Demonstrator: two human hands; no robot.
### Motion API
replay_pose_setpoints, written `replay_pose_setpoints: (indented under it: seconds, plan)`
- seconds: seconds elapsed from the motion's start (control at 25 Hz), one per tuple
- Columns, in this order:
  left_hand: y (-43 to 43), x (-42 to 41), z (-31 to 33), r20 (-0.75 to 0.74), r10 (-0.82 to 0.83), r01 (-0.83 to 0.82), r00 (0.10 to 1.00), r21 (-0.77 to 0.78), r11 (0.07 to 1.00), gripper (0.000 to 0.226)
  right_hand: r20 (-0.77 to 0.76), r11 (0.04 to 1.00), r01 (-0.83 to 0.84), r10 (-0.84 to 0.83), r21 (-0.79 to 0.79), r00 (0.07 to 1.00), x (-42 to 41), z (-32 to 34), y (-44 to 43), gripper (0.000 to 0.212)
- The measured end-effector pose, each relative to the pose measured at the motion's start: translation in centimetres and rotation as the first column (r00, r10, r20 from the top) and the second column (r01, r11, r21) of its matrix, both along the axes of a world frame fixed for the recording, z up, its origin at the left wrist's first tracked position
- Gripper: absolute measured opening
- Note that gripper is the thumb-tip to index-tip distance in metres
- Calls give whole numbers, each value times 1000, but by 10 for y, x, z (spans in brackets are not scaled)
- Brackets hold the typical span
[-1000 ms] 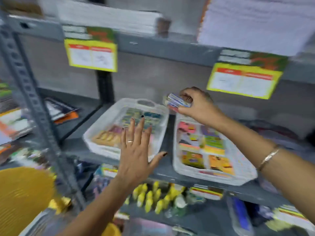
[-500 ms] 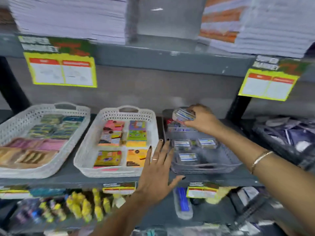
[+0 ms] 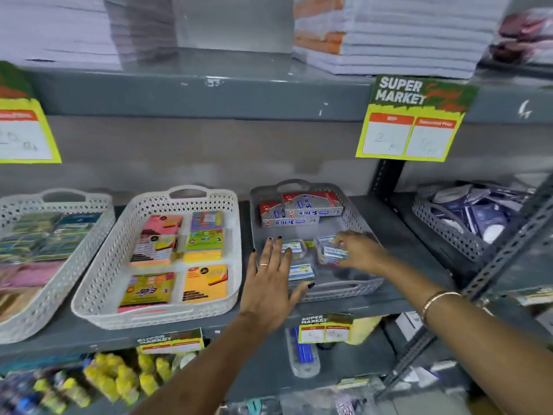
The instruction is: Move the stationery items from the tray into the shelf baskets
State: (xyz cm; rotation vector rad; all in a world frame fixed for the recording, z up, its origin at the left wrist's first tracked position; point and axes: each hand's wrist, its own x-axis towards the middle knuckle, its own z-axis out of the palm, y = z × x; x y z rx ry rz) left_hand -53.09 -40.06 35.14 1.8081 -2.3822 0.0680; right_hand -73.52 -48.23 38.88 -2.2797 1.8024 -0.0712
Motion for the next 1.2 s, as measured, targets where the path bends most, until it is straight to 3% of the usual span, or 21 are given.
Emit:
replay_pose_setpoints:
  seconds: [0.28,0.44,0.52,1.2]
  plan:
    - [-5,0,-5,31,-44,43,999,25,999,115,-67,995,-42,48,92,997,-14,-17,-2,47]
    - [-5,3,-4,66,-62,57,996,73,996,77,-88,991,-58,69,119,994,-13,-18,-7,47]
    - [-4,5,-4,76,-69,64,995,66,996,70,-101,991,-56,68,123,993,-12,-19,-8,47]
    - [-4,6,-5,66,-62,60,996,33,998,67,-127,989,-48,66,140,990,-9,-17,-3,50]
